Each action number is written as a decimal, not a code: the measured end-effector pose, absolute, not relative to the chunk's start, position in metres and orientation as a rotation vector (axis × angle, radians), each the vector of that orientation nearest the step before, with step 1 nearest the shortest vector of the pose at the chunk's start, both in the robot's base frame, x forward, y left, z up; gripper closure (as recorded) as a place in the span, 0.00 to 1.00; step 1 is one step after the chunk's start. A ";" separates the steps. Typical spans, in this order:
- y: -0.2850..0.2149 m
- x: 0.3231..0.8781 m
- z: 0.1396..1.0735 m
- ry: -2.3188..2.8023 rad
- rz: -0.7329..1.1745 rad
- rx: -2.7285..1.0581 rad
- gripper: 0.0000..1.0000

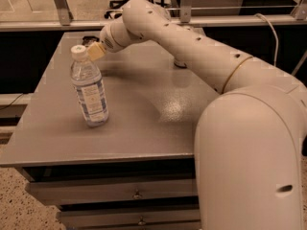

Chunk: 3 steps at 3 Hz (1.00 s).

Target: Pick rxbar chocolate

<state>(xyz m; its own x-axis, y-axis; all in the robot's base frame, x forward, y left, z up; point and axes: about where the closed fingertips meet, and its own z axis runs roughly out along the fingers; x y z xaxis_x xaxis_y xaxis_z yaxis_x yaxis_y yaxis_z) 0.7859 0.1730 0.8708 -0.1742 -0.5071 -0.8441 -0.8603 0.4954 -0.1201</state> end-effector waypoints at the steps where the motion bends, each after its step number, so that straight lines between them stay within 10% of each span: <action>1: 0.178 0.802 0.869 1.824 0.477 -1.105 0.00; 3: 0.196 0.825 0.855 1.838 0.492 -1.055 0.00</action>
Offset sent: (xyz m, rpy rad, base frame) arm 0.0444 0.0290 -0.0045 0.0717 -0.0228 -0.0601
